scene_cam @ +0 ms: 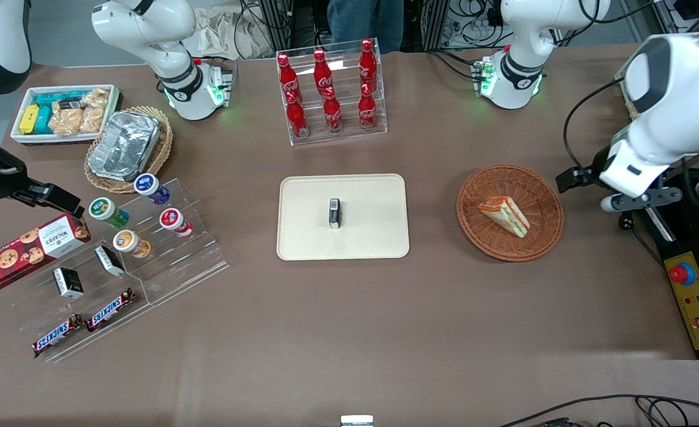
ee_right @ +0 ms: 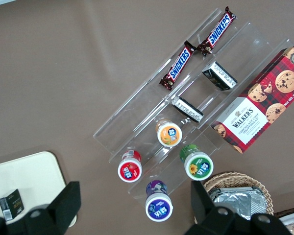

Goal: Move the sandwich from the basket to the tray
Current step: 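Move the left gripper over the sandwich in the wicker basket, then lower the open left gripper around the wrapped sandwich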

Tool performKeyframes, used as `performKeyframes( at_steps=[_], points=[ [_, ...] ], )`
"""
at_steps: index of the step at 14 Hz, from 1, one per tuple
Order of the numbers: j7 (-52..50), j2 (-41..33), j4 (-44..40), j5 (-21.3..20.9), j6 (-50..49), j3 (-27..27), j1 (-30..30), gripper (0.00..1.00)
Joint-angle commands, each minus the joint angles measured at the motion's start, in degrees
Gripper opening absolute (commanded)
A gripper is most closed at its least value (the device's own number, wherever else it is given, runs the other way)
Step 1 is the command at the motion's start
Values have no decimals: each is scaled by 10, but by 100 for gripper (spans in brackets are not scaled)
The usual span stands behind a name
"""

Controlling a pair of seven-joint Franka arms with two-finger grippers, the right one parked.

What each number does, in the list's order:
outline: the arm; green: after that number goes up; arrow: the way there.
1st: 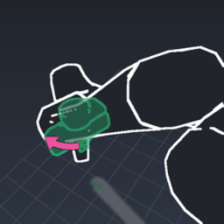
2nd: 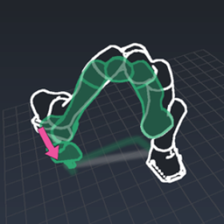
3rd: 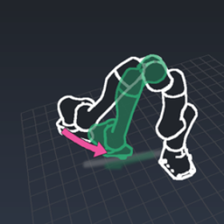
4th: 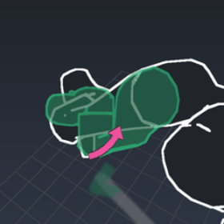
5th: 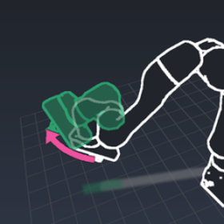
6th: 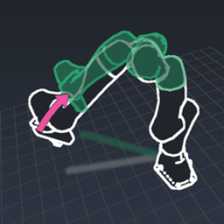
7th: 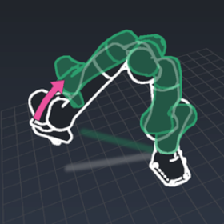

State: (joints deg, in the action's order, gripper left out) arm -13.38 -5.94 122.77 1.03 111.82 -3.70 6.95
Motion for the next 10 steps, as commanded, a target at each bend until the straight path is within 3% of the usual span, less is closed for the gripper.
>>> performKeyframes(
  at_steps=[1,3,4,7,10],
  points=[
    [-39,-18,58,10,39,2,3,100],
    [-57,-18,88,76,72,1,3,100],
    [-82,-18,105,89,96,2,4,100],
    [-211,-2,132,88,170,26,11,100],
    [-262,15,132,86,190,29,23,100]
  ],
)
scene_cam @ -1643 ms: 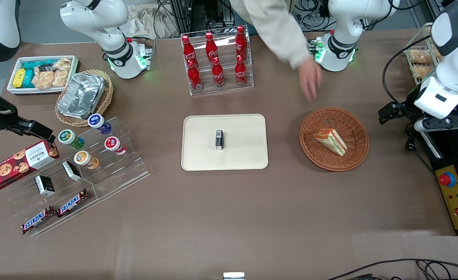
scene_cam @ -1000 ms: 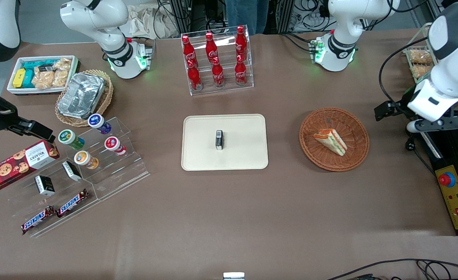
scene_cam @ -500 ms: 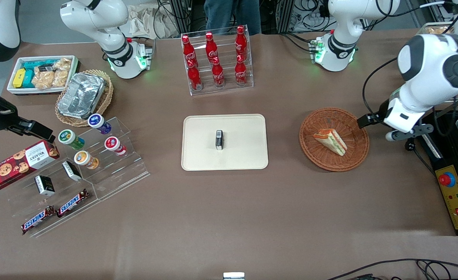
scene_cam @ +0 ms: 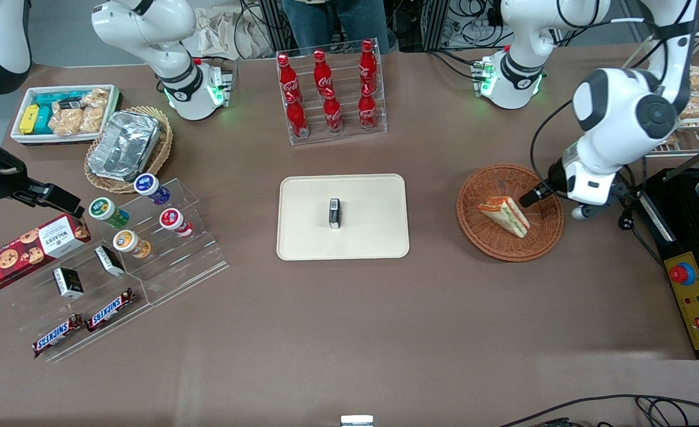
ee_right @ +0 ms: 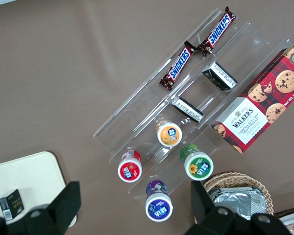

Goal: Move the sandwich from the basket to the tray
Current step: 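Lower the open left gripper around the wrapped sandwich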

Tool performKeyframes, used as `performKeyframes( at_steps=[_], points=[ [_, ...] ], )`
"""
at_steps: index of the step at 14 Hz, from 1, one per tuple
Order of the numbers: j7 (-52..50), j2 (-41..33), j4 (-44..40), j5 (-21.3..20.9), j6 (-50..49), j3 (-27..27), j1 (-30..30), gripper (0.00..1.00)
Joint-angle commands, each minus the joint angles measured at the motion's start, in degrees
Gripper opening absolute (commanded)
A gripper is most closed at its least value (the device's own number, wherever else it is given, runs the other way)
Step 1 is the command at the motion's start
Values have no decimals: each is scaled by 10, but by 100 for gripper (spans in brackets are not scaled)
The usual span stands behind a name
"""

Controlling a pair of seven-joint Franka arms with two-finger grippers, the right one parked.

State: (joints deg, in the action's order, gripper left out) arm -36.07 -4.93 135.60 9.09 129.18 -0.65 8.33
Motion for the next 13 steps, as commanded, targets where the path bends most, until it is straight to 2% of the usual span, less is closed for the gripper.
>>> performKeyframes(
  at_steps=[1,6,13],
  points=[
    [-44,12,4,5,19,-1,10,100],
    [-141,46,41,6,129,-1,28,100],
    [-174,91,46,8,168,-1,31,99]
  ],
)
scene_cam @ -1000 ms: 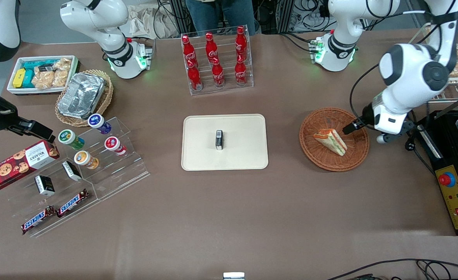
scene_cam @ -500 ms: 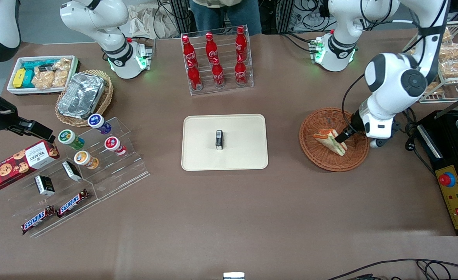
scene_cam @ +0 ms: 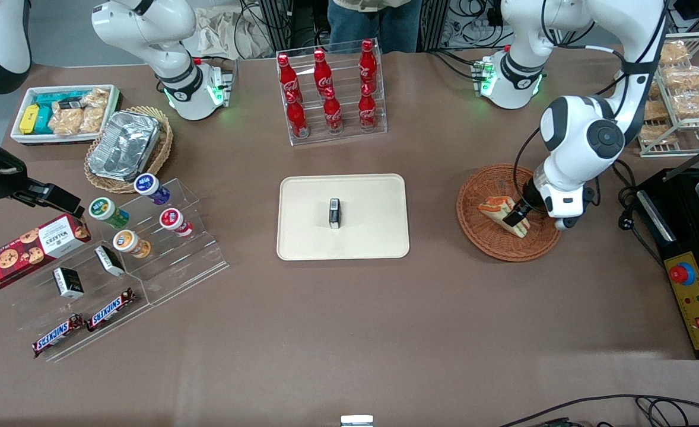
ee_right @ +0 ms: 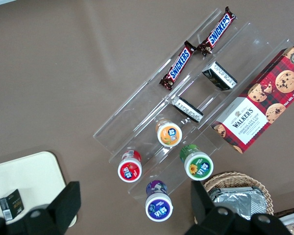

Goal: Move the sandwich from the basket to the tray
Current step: 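Close the left gripper on the sandwich and lift it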

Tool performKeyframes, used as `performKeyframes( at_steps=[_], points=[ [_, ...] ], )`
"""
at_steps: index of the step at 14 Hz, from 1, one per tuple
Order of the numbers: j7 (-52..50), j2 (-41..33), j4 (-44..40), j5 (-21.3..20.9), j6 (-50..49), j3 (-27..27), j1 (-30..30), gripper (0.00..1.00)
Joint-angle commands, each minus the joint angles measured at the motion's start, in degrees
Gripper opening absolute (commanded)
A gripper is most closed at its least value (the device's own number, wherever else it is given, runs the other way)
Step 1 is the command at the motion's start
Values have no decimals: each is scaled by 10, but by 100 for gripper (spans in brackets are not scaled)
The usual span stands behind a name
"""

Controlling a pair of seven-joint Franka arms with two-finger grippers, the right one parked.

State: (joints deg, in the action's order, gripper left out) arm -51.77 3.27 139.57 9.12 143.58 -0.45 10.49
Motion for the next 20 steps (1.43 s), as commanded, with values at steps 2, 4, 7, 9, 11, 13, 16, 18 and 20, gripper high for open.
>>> performKeyframes(
  at_steps=[2,4,7,9,11,13,16,18,20],
  points=[
    [-29,17,5,7,28,-3,18,99],
    [-41,22,6,5,33,-3,20,99],
    [-53,26,7,5,34,-3,35,94],
    [-63,28,9,5,34,-3,40,76],
    [-68,27,11,4,34,-3,40,32],
    [-67,22,11,3,33,-3,40,1],
    [-64,4,2,3,18,-4,34,0],
    [-60,-9,-26,3,-37,-7,30,0],
    [-59,-14,-70,-2,-102,-8,28,0]
  ],
)
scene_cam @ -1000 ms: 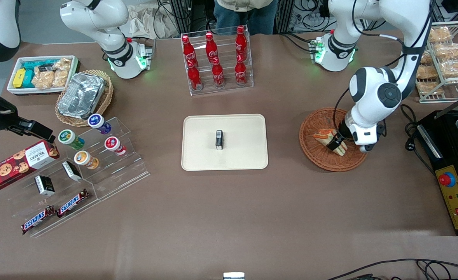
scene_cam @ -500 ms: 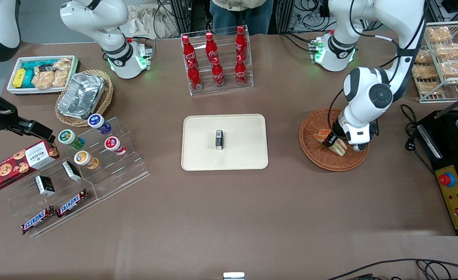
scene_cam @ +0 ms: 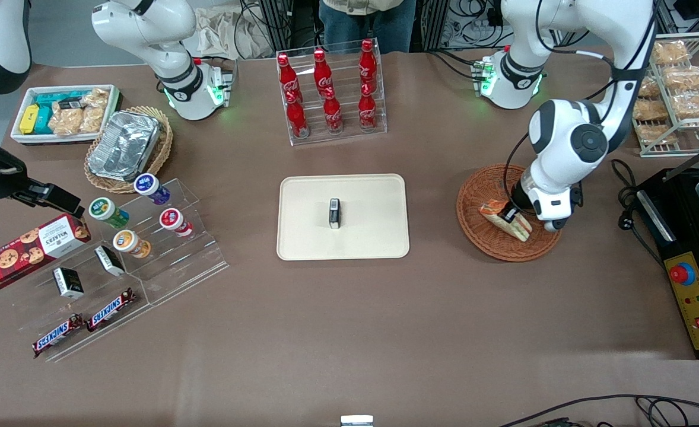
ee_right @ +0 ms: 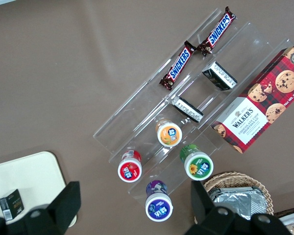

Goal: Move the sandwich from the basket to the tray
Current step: 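Close the left gripper on the sandwich and lift it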

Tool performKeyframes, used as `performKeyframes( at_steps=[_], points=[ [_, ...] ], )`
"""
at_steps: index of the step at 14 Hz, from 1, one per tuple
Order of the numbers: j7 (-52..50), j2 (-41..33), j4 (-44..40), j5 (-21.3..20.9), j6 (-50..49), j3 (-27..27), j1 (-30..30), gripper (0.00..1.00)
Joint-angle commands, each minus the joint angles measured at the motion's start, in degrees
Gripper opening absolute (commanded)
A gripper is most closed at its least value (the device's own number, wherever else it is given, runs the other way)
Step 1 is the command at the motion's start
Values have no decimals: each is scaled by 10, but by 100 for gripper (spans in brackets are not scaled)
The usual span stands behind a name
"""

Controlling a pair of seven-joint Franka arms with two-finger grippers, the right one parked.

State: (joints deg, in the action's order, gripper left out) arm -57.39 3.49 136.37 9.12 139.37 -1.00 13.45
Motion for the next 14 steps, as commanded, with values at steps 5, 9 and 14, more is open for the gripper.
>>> performKeyframes(
  at_steps=[5,9,14],
  points=[
    [-2,-13,-208,-3,-262,-5,-3,0],
    [17,-15,-315,-3,-369,-4,-7,0],
    [132,-9,-372,-4,-420,-1,-1,0]
  ],
)
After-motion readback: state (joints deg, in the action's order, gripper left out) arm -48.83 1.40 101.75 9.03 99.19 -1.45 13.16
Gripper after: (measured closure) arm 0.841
